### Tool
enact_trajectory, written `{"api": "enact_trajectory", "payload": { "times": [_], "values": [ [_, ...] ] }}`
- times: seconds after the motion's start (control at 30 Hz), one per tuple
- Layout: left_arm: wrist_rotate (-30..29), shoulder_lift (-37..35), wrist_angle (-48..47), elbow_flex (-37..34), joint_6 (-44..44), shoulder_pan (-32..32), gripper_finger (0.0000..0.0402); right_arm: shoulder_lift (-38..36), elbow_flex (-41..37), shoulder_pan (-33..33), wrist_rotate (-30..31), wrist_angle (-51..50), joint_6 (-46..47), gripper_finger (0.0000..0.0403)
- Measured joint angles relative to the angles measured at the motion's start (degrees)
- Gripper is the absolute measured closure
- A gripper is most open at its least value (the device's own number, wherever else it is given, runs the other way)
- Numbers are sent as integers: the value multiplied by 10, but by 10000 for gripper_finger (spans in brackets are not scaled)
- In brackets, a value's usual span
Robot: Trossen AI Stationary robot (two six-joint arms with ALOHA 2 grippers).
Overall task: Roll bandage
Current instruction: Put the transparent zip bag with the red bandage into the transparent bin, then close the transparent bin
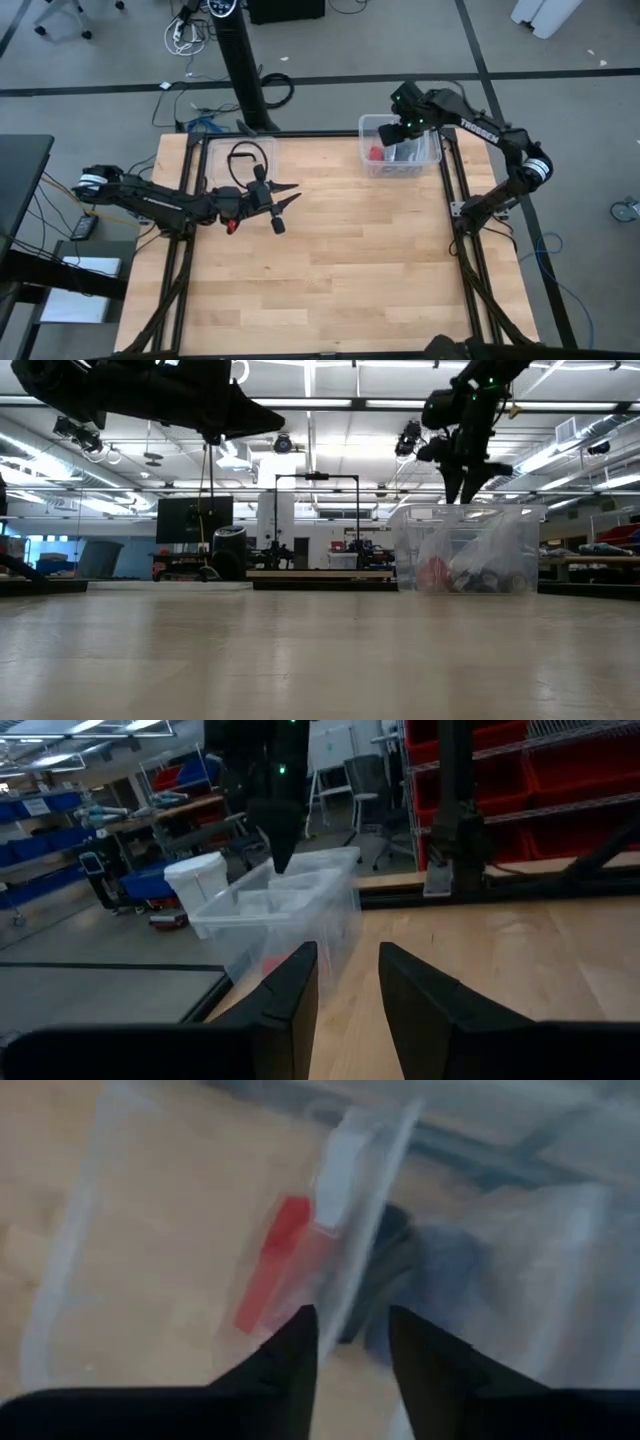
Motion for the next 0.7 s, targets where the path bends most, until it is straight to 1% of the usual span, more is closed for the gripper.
{"api": "enact_trajectory", "payload": {
  "times": [0.07,0.13,0.2,0.23,0.3,0.37,0.43,0.47,0.5,0.57,0.63,0.7],
  "values": [
    [6,-14,-5,0,0,0,289,-7,20,-1,0,-12,-8,252],
    [14,-25,-21,0,-4,0,289,-14,34,4,-5,-12,-37,234],
    [29,-37,-49,0,-12,0,289,-21,36,27,-19,-4,-93,228],
    [36,-43,-58,0,-12,0,289,-21,36,42,-22,-2,-121,232],
    [39,-59,-91,0,-12,-3,294,-14,36,77,-20,-3,-160,259],
    [39,-73,-116,0,-13,-8,302,-2,36,106,-17,1,-188,307],
    [38,-88,-136,0,-13,-15,312,13,36,133,-16,29,-202,367],
    [39,-93,-140,0,-13,-19,317,22,36,145,-15,50,-208,384],
    [39,-98,-144,0,-13,-22,322,30,36,155,-16,71,-210,390],
    [39,-106,-156,0,-13,-26,331,48,36,169,-30,100,-210,388],
    [39,-114,-168,0,-13,-30,338,67,36,172,-34,94,-206,395],
    [38,-123,-182,0,-13,-34,342,79,38,169,-22,83,-199,400]
  ]
}}
